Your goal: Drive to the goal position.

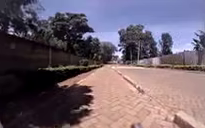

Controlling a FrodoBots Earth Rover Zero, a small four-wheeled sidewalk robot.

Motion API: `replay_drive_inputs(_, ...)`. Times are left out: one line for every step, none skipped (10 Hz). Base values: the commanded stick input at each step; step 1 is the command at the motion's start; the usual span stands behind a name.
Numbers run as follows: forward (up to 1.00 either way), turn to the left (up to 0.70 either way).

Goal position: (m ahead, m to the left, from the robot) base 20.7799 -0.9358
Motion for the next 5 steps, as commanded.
replay_drive_inputs(0.7,0.0)
replay_drive_inputs(0.7,0.0)
replay_drive_inputs(0.7,0.0)
replay_drive_inputs(0.7,0.0)
replay_drive_inputs(0.7,0.0)
